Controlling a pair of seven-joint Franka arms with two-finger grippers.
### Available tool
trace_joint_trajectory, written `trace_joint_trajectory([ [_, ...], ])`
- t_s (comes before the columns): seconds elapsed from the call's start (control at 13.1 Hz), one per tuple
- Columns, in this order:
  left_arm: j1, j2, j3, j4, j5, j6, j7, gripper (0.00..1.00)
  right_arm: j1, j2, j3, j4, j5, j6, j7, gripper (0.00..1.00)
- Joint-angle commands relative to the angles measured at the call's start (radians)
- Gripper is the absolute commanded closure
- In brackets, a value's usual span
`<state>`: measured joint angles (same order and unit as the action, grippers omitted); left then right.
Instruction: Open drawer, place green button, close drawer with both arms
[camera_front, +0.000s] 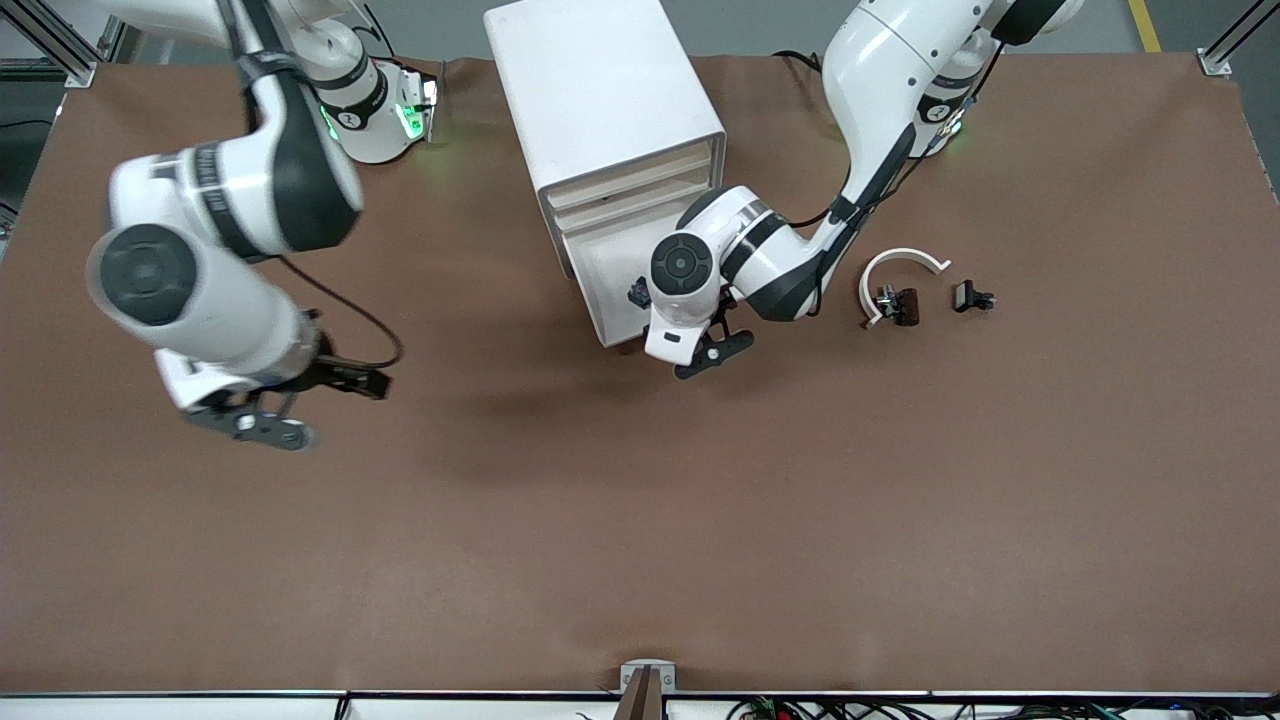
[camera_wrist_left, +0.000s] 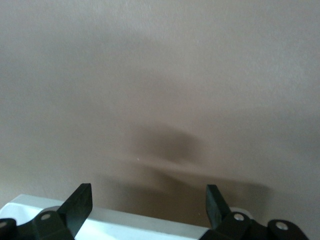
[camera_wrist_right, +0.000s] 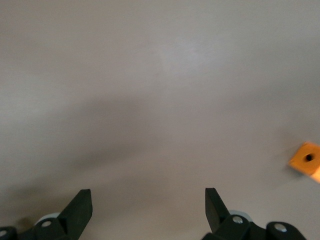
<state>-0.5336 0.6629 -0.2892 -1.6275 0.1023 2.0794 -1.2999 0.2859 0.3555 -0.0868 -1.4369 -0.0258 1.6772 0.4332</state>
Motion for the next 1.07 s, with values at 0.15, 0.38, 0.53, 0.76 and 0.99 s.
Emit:
trace_joint_trajectory([
  [0.15,0.023,0.007,-0.070,-0.008,-0.100,-0.002,-0.051,0.00,-0.206,-0.075,0.018,-0.013,0.003,-0.077,-0.345,0.00],
  [0.38,0.020,0.009,-0.071,-0.003,-0.197,-0.002,-0.084,0.00,-0.296,-0.108,0.016,-0.011,-0.002,-0.100,-0.507,0.00],
  [0.53,0.020,0.018,-0.082,-0.003,-0.234,-0.002,-0.099,0.00,-0.329,-0.113,0.016,-0.005,-0.008,-0.100,-0.521,0.00],
  [0.76,0.017,0.038,-0.099,-0.005,-0.301,-0.005,-0.105,0.00,-0.332,-0.105,0.016,0.026,-0.029,-0.099,-0.511,0.00],
  [0.99,0.015,0.055,-0.126,-0.005,-0.367,-0.007,-0.119,0.00,-0.333,-0.104,0.016,0.052,-0.025,-0.097,-0.508,0.00],
])
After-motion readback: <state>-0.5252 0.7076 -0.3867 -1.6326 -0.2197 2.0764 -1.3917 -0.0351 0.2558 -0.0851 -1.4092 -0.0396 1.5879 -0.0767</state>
